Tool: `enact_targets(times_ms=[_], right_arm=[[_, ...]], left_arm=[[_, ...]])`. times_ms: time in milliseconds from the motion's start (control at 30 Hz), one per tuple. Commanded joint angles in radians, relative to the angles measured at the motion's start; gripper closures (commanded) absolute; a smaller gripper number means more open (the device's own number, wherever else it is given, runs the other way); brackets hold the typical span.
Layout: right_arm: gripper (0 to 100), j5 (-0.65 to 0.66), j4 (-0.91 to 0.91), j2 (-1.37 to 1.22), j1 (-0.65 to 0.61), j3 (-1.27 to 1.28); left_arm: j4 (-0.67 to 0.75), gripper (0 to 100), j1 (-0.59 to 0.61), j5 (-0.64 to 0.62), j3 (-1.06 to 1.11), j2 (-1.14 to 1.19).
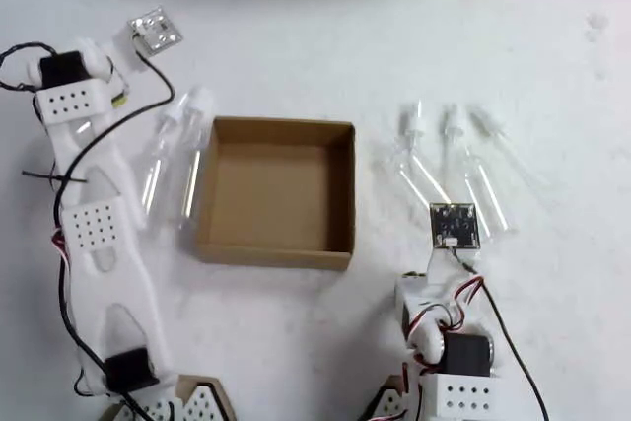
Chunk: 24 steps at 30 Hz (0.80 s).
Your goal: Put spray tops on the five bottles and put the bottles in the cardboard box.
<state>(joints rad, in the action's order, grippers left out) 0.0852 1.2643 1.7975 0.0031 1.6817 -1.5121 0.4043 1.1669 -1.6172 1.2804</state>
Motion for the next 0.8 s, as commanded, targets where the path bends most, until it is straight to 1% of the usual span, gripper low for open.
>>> enact_targets(times_ms=[0,200,367,533,600,700,767], right_arm=[[98.4,-0.009,0.004,0.007,-0.010,0.008],[98.4,-0.009,0.004,0.007,-0.010,0.008],[98.4,-0.009,0.004,0.007,-0.010,0.008],[98.4,-0.009,0.004,0.007,-0.010,0.008],[98.4,-0.009,0.004,0.007,-0.010,0.008],[98.4,-0.009,0.004,0.007,-0.010,0.008],[98.4,-0.009,0.004,0.007,-0.010,0.008]], left_arm=[[0.051,87,-0.018,-0.018,-0.048,-0.001],[0.146,87,-0.018,-0.026,-0.041,0.054],[0.144,87,-0.019,-0.020,-0.046,0.110],[0.144,87,-0.008,-0.021,-0.046,0.117],[0.120,87,-0.007,-0.026,-0.046,0.113],[0.034,87,-0.012,-0.026,-0.048,0.099],[0.000,84,-0.013,-0.026,-0.048,0.079]])
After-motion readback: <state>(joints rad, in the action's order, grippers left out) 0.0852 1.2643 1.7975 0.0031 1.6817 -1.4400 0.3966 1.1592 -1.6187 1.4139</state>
